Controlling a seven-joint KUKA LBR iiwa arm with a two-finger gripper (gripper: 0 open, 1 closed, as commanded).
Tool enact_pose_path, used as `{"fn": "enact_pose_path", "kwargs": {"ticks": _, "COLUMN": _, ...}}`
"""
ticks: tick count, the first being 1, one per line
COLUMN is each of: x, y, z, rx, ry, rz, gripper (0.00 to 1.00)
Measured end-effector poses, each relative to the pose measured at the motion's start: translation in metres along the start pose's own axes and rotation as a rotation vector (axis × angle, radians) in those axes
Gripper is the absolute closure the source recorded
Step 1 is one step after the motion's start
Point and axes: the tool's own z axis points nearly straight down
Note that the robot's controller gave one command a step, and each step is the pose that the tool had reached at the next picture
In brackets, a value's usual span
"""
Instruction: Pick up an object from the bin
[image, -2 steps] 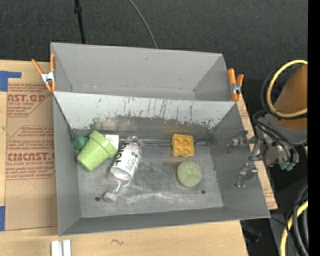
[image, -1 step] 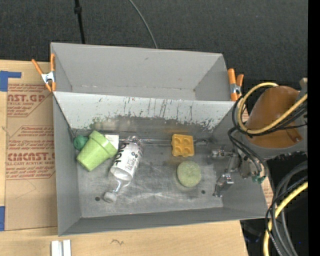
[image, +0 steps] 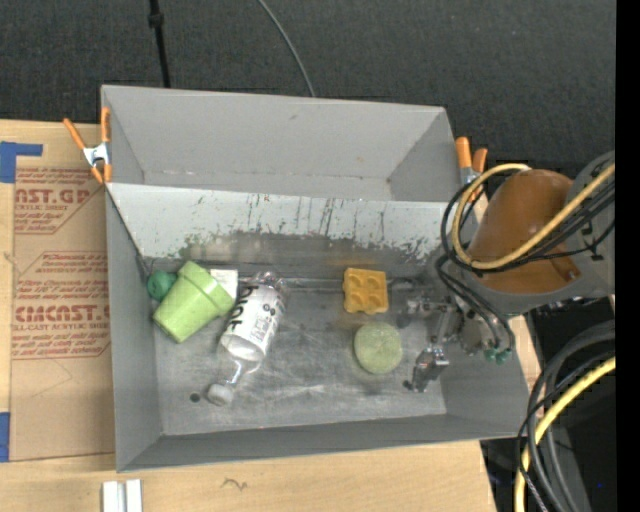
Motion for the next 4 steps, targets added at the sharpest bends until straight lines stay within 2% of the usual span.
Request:
{"fn": "enact_pose_path", "kwargs": {"ticks": 1, "x": -0.003, "y": 0.010, "z": 0.008, "rx": 0.000, "ry": -0.004, "rz": 0.142, "gripper": 0.00}}
{"fn": "enact_pose_path", "kwargs": {"ticks": 2, "x": -0.012, "y": 0.016, "z": 0.063, "rx": 0.003, "ry": -0.014, "rz": 0.061, "gripper": 0.00}}
{"fn": "enact_pose_path", "kwargs": {"ticks": 3, "x": -0.021, "y": 0.012, "z": 0.066, "rx": 0.000, "ry": -0.048, "rz": 0.275, "gripper": 1.00}}
{"fn": "enact_pose_path", "kwargs": {"ticks": 4, "x": -0.021, "y": 0.012, "z": 0.066, "rx": 0.000, "ry": -0.048, "rz": 0.274, "gripper": 1.00}}
